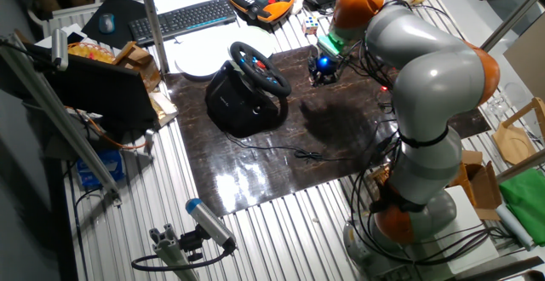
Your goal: Rotate the steering wheel 90 degrees counterclockwise
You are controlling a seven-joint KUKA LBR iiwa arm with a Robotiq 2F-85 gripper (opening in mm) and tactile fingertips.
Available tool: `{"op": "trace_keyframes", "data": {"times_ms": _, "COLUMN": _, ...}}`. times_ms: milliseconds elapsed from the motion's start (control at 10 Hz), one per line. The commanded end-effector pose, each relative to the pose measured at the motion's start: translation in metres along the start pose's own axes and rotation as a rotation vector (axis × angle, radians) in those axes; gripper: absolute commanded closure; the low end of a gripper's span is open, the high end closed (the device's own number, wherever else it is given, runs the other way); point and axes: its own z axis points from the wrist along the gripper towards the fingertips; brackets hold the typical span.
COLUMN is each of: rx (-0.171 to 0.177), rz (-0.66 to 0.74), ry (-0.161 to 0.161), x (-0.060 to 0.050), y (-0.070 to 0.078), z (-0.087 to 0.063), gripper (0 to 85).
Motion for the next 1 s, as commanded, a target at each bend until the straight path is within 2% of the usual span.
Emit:
{"op": "trace_keyframes", "data": {"times_ms": 0, "rx": 0.013, "rz": 0.016, "ry": 0.006, "x": 0.000, "y": 0.000, "z": 0.000, "gripper": 84.3}}
{"op": "trace_keyframes", "data": {"times_ms": 200, "rx": 0.040, "rz": 0.064, "ry": -0.049, "x": 0.000, "y": 0.000, "z": 0.000, "gripper": 84.3}}
{"op": "trace_keyframes", "data": {"times_ms": 400, "rx": 0.044, "rz": 0.096, "ry": -0.036, "x": 0.004, "y": 0.003, "z": 0.003, "gripper": 84.3}}
{"op": "trace_keyframes", "data": {"times_ms": 500, "rx": 0.030, "rz": 0.106, "ry": -0.001, "x": 0.009, "y": 0.008, "z": 0.005, "gripper": 84.3}}
{"op": "trace_keyframes", "data": {"times_ms": 700, "rx": 0.014, "rz": 0.132, "ry": -0.002, "x": 0.024, "y": 0.020, "z": 0.010, "gripper": 84.3}}
{"op": "trace_keyframes", "data": {"times_ms": 900, "rx": 0.011, "rz": 0.146, "ry": 0.014, "x": 0.032, "y": 0.029, "z": 0.007, "gripper": 84.3}}
